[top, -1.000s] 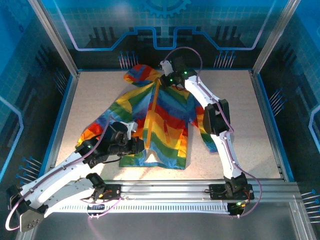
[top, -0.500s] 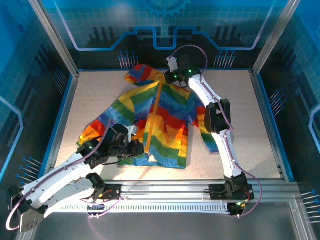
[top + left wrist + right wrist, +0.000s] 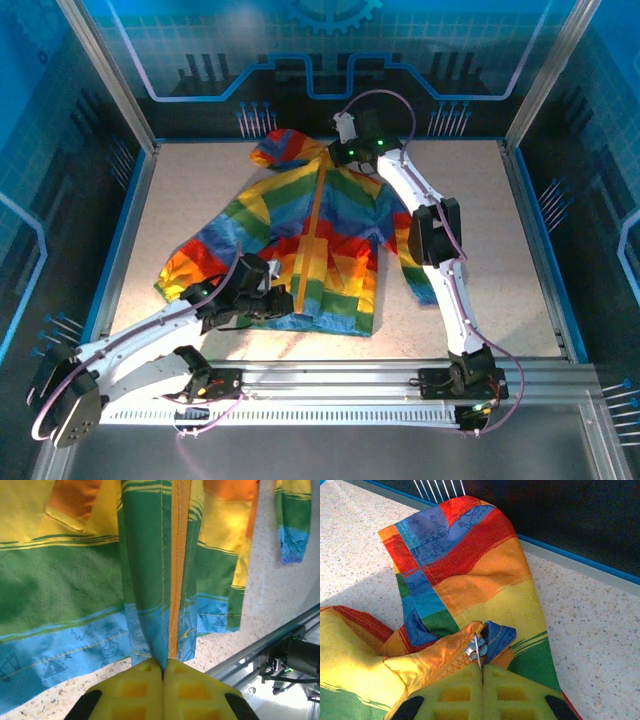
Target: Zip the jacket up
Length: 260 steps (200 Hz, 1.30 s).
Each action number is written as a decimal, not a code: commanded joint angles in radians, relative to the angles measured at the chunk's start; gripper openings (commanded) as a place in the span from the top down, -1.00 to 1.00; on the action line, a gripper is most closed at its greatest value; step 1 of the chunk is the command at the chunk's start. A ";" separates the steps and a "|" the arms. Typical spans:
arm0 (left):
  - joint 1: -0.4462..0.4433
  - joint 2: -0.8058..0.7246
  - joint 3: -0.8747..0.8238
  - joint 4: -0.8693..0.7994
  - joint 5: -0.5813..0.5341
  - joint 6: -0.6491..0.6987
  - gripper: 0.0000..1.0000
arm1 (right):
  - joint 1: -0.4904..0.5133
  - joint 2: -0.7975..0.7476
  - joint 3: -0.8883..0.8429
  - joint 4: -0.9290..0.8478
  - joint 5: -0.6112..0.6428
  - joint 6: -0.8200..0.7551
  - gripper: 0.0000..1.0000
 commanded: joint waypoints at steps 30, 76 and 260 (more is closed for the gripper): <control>0.037 0.046 -0.021 0.040 0.073 0.031 1.00 | -0.024 -0.009 -0.008 0.022 0.018 -0.016 0.83; 0.072 0.035 0.010 -0.049 0.065 0.076 0.57 | -0.030 -0.039 -0.008 -0.040 -0.025 -0.012 0.27; 0.337 -0.121 0.395 -0.229 -0.235 0.621 -0.66 | -0.034 -1.126 -1.314 0.244 0.076 -0.055 0.11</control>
